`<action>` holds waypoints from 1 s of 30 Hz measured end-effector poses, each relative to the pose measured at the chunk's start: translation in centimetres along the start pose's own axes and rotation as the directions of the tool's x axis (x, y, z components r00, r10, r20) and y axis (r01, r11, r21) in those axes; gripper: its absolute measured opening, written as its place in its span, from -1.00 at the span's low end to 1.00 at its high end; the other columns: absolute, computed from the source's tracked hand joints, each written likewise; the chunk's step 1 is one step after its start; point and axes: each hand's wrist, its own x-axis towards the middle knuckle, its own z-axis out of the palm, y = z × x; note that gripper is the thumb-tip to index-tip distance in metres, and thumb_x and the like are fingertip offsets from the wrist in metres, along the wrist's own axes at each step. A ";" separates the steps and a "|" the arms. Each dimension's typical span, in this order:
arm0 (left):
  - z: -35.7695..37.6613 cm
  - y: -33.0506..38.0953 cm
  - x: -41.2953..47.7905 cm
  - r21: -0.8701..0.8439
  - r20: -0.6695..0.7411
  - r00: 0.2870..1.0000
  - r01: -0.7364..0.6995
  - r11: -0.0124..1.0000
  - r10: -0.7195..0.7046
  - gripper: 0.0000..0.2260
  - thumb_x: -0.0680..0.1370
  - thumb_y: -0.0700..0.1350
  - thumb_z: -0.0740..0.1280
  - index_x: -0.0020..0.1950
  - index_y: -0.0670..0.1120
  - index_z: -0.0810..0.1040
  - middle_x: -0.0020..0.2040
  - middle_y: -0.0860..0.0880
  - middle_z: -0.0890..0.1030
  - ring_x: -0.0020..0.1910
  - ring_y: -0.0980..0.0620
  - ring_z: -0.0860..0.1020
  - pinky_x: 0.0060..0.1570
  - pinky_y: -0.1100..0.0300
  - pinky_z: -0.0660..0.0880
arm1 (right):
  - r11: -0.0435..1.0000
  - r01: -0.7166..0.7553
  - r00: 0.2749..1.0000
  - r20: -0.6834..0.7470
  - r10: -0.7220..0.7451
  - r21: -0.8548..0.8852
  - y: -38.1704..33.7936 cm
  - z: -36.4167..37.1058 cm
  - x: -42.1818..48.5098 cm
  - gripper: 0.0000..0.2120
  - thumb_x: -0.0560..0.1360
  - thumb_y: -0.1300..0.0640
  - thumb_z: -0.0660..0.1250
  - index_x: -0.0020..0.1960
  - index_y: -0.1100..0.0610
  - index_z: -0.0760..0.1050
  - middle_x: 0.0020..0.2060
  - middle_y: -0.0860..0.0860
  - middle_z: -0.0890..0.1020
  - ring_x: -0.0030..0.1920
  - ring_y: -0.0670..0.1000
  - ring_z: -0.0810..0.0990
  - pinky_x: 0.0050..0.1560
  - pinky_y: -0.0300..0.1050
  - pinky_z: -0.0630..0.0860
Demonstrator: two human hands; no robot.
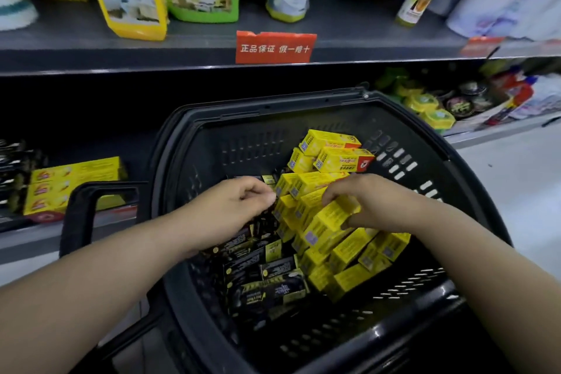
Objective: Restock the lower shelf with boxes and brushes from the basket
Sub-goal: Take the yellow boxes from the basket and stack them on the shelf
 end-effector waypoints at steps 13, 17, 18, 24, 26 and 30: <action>3.9 0.5 0.6 -0.618 0.201 0.962 0.270 0.738 -0.183 -0.62 0.32 -0.20 0.39 0.14 -0.11 0.52 -0.26 -0.01 0.69 -0.32 0.08 0.65 -0.40 0.19 0.57 | 0.884 -0.464 0.880 -0.143 0.453 -0.055 2.1 -1.8 -1.5 -0.47 0.50 0.05 0.34 0.40 0.08 0.24 0.26 0.11 0.46 0.19 0.12 0.52 0.11 -0.06 0.44; 3.8 0.3 1.0 -0.635 0.129 0.969 0.245 0.732 -0.213 -0.66 0.40 -0.34 0.36 0.14 -0.12 0.49 -0.19 -0.07 0.65 -0.28 0.01 0.65 -0.37 0.17 0.57 | 0.672 -0.723 0.612 0.301 0.732 -0.164 5.6 -1.0 -2.3 -0.50 0.51 -0.20 0.23 -0.16 0.28 0.38 -0.35 0.12 0.54 -0.40 0.02 0.57 -0.36 -0.23 0.52; 3.7 0.3 1.1 -0.627 0.122 0.968 0.247 0.739 -0.220 -0.67 0.42 -0.35 0.35 0.15 -0.11 0.49 -0.15 -0.09 0.64 -0.24 -0.01 0.63 -0.32 0.14 0.55 | 0.636 -0.768 0.578 0.341 0.741 -0.080 5.9 -0.3 -2.2 -0.47 0.50 -0.21 0.25 -0.06 0.31 0.35 -0.34 0.15 0.51 -0.42 0.06 0.59 -0.32 -0.17 0.57; 3.6 0.0 1.0 -0.626 0.114 0.966 0.250 0.738 -0.231 -0.70 0.43 -0.36 0.34 0.11 -0.12 0.48 -0.04 -0.17 0.64 -0.10 -0.09 0.61 -0.17 0.03 0.50 | 0.544 -0.833 0.508 0.250 0.824 -0.101 5.1 2.3 -0.9 -0.38 0.60 0.03 0.13 0.47 0.37 -0.01 0.40 0.35 0.23 0.34 0.29 0.36 0.35 0.10 0.33; 3.5 -0.1 1.1 -0.643 0.100 0.966 0.245 0.726 -0.237 -0.76 0.45 -0.33 0.34 0.07 -0.12 0.50 -0.09 -0.14 0.66 -0.15 -0.07 0.63 -0.19 0.03 0.51 | 0.559 -0.823 0.543 0.146 0.827 -0.104 3.6 0.9 -0.9 -0.38 0.61 0.06 0.09 0.48 0.38 -0.08 0.44 0.36 0.13 0.39 0.29 0.29 0.33 0.07 0.30; 3.5 -0.3 1.2 -0.709 0.081 0.964 0.233 0.665 -0.252 -0.84 0.49 -0.20 0.34 0.06 -0.13 0.53 -0.19 -0.12 0.69 -0.22 -0.06 0.67 -0.29 0.08 0.57 | 0.814 -0.567 0.776 -0.246 0.580 0.129 -1.3 -1.2 -1.6 -0.42 0.53 -0.04 0.23 0.38 0.28 0.16 0.28 0.23 0.40 0.23 0.22 0.46 0.16 0.01 0.40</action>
